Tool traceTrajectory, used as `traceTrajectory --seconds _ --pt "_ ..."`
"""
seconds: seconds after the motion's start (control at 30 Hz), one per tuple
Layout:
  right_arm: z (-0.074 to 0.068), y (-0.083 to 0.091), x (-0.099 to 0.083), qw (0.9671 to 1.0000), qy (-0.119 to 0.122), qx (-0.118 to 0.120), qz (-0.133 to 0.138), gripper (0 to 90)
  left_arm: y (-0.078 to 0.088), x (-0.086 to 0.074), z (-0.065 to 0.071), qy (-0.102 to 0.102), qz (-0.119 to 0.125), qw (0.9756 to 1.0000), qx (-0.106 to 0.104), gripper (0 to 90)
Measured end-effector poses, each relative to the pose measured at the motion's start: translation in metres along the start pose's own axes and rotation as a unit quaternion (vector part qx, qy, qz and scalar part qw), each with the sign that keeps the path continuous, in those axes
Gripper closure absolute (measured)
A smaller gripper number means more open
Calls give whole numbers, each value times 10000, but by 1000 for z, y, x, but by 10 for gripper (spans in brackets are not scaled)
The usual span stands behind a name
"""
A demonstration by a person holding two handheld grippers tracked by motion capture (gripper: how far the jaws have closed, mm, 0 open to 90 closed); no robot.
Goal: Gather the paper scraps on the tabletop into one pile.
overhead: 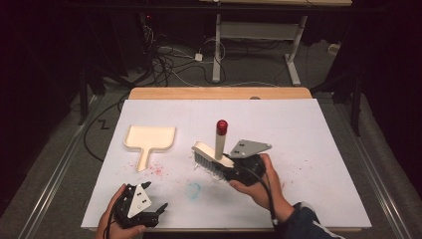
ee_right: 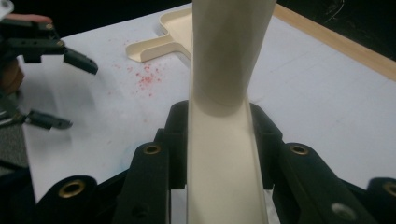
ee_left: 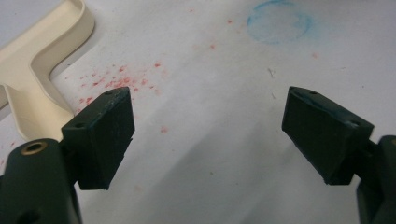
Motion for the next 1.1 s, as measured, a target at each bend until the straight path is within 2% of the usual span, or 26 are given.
traceTrajectory --seconds 0.07,0.17,0.3,0.37,0.47,0.53,0.63,0.77,0.87,1.0,1.1 --pt "6 19 -5 9999 112 8 21 677 0 0 0 -12 -21 10000 17 159" --pt "21 45 -18 9995 228 -205 25 678 0 0 0 -36 -38 10000 23 159" --pt "43 70 -42 9988 164 -426 -158 677 0 1 1 -144 -98 9998 63 159" --pt "50 81 -54 9978 148 -623 -194 678 0 2 1 -148 -97 9998 85 159" --pt "58 95 -68 9976 -27 -618 -305 678 -1 2 1 -133 -102 9998 68 159" --pt "60 100 -77 9968 -19 -707 -381 678 -2 2 1 -142 -105 9998 60 159" --pt "58 101 -90 9956 47 -745 -571 678 -2 3 2 -195 -114 9997 42 159" --pt "53 92 -101 9943 110 -615 -863 678 -3 2 0 -166 -97 9998 5 159" --pt "50 81 -99 9951 163 -511 -832 678 -4 3 1 -207 -107 9997 -27 159" --pt "46 63 -90 9954 218 -523 -775 679 -5 4 2 -210 -97 9997 -40 159" --pt "41 49 -82 9950 410 -565 -708 678 -5 4 2 -207 -105 9997 -21 159"
Point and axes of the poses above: each handheld gripper's, and its own axes: y roughly backward along the jaws, x roughly out of its top, z roughly to its right, the point moved 4 cm from there along -y, roughly forward along the jaws, and after that the axes turned 13 degrees about -y, right-handed, at the moved point
